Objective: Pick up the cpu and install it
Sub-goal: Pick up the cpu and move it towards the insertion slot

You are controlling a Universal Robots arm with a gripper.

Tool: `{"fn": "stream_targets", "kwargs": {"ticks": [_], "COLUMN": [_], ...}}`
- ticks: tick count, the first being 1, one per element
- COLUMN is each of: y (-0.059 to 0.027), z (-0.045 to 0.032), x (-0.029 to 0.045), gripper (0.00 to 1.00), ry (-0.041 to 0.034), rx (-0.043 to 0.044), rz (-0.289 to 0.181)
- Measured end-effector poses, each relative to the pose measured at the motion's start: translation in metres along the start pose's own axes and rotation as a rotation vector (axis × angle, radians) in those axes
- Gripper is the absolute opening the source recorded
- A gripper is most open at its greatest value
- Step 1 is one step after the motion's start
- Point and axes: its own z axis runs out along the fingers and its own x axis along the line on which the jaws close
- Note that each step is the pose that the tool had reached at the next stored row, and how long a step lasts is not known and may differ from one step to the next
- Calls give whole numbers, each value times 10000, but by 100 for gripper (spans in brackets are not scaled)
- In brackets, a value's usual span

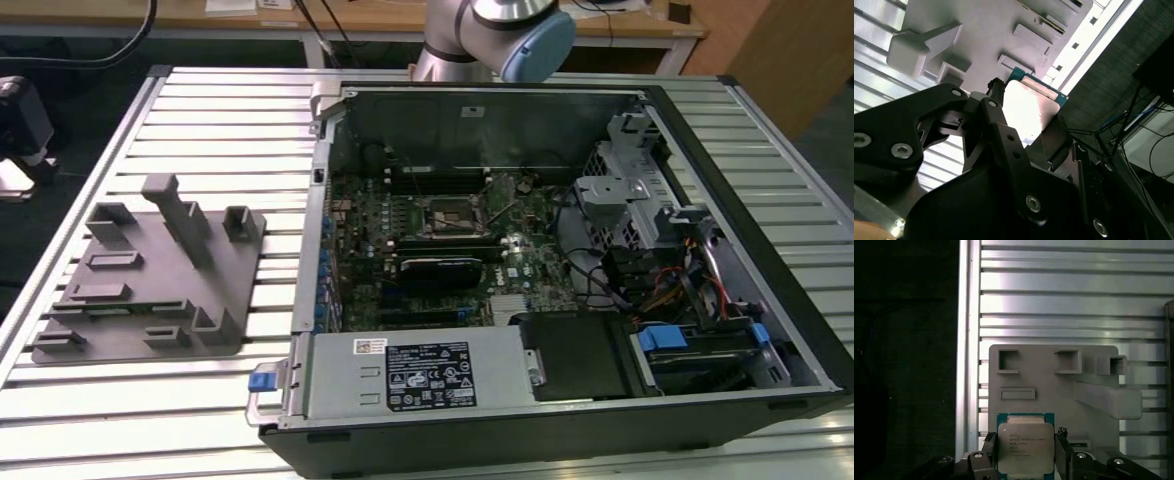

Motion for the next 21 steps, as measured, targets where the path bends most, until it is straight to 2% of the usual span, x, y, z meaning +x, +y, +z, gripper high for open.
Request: {"fn": "stream_targets", "kwargs": {"ticks": [21], "y": [25], "z": [-479], "x": [-11], "gripper": [54], "ry": [-5], "rx": [-1], "rz": [0]}}
